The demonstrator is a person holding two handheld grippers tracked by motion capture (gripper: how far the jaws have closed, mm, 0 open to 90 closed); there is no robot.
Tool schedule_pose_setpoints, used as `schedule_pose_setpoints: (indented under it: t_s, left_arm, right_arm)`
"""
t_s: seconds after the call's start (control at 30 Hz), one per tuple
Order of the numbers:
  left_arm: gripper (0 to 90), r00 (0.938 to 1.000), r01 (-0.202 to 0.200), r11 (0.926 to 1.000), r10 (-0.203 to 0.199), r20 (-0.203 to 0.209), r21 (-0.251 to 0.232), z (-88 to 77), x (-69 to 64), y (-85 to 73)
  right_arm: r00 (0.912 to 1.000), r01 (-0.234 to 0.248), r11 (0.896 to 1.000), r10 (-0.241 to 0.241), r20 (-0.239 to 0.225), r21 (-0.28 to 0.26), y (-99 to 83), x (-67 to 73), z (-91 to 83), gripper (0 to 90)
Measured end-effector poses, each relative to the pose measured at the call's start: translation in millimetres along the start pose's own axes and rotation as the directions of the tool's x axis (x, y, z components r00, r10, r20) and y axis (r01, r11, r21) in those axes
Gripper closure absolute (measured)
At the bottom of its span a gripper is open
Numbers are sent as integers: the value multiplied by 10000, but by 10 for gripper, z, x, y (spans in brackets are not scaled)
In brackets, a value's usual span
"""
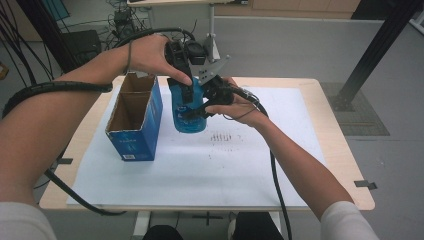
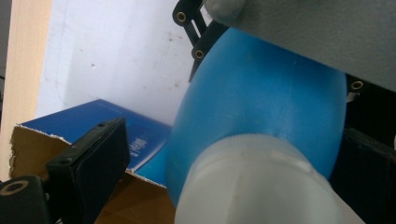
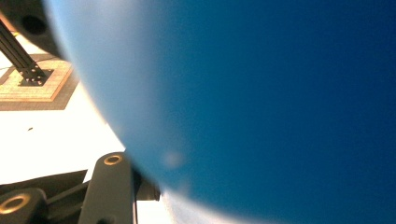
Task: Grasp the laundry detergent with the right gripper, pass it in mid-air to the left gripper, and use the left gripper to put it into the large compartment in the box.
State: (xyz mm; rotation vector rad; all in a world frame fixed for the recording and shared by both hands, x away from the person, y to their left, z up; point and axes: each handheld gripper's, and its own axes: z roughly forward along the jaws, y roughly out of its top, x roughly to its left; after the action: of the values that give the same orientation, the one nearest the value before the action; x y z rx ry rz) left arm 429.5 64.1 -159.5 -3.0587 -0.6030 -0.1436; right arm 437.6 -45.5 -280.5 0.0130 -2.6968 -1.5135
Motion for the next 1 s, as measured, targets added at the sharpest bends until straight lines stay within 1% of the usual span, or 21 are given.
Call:
schedule_pose_setpoints:
  t_s: [0.23,0.27,0.3,0.37,0.4,0.43,0.5,0.57,0.63,0.73,0.83,0.87,1.0]
  left_arm:
    - [59,10000,-82,9999,82,34,146,7,3,3]
    - [59,10000,-77,9999,76,48,128,7,5,2]
    - [59,10000,49,10000,-49,45,30,12,0,0]
    - [59,9999,-92,9999,91,43,139,3,11,1]
    - [58,10000,-10,10000,9,46,66,5,6,0]
    - [59,9999,-101,9999,101,29,98,-2,13,1]
    - [59,10000,-64,10000,64,57,56,-4,13,1]
    - [58,9999,-118,9999,118,38,102,-4,15,3]
    - [59,10000,-90,9999,90,22,55,-1,11,1]
    - [60,9998,-174,9998,174,8,45,-5,8,4]
    - [60,9998,-178,9998,179,-17,54,-6,6,5]
    - [60,9999,-119,9999,119,-21,-11,-7,2,4]
    - [59,9999,-164,9999,165,-20,14,-22,0,10]
  right_arm:
    - [10000,8,10000,-8,38,22,-8,-13,-5,434]
    - [10000,-1,10000,1,29,11,-8,-14,-6,434]
    - [10000,-7,10000,7,17,3,-8,-15,-6,434]
    - [10000,11,10000,-11,35,2,-8,-17,-6,434]
    - [10000,39,10000,-39,69,7,-9,-20,-7,434]
    - [10000,41,10000,-41,64,-1,-10,-23,-8,434]
    - [10000,35,10000,-35,67,-6,-12,-27,-12,434]
    - [10000,43,10000,-43,88,-10,-12,-32,-18,434]
    - [10000,33,10000,-33,79,-27,-13,-34,-19,434]
    - [10000,22,10000,-22,81,-18,-15,-34,-20,434]
    - [10000,37,10000,-37,70,-27,-13,-33,-21,433]
    - [10000,41,10000,-40,53,-31,-11,-32,-23,434]
    - [9999,98,10000,-98,81,-8,-1,-30,-37,434]
